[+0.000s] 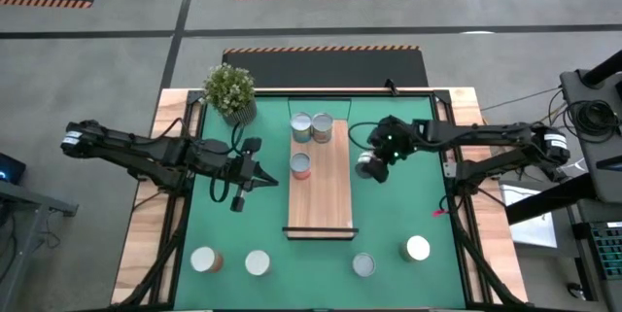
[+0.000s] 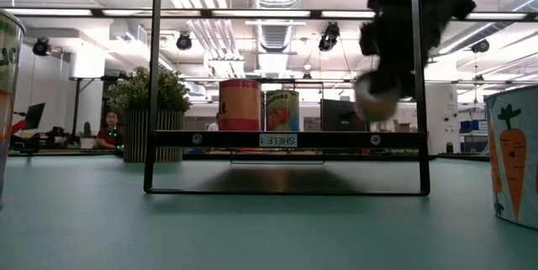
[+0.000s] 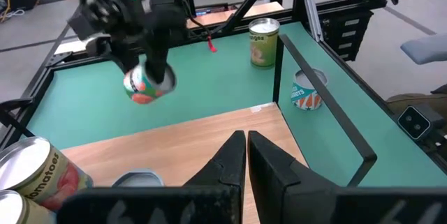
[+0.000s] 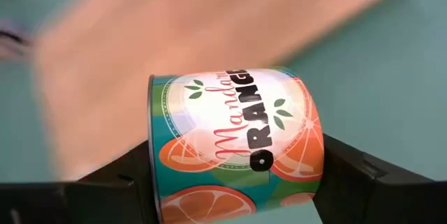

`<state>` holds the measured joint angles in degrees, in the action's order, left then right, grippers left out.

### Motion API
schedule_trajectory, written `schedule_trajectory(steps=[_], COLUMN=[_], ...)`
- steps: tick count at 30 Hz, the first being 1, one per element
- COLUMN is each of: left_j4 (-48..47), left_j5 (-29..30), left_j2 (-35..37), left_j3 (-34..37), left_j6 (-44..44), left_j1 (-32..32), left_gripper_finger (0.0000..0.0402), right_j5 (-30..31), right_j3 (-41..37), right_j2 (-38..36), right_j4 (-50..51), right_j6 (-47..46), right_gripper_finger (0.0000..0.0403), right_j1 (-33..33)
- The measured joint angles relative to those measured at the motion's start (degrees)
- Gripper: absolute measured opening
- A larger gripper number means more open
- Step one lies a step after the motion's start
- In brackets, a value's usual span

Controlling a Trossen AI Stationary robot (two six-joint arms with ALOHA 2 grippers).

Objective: Pick and place cans onto a shelf
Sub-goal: Put the small canned oranges on the shelf

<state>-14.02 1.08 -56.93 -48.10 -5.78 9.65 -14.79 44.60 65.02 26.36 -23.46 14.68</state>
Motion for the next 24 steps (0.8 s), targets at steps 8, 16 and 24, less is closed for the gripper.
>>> schedule_trajectory(steps=[8,16,24], left_j4=[-0.1,-0.3,-0.6], left_j5=[0.0,0.0,0.0], left_j2=[0.0,0.0,0.0], left_j3=[0.0,0.0,0.0], left_j6=[0.0,0.0,0.0], left_j1=[0.0,0.0,0.0], left_gripper_finger=[0.0,0.0,0.0], right_j5=[-7.7,-10.3,-10.1], right_j3=[4.5,5.5,9.8], right_j2=[4.4,12.4,20.1], right_j4=[-4.7,-15.8,-16.3], right_j6=[-13.6,-17.9,-16.6], right_gripper_finger=[0.0243,0.0259,0.0251], right_j1=[-1.4,-6.2,-7.6])
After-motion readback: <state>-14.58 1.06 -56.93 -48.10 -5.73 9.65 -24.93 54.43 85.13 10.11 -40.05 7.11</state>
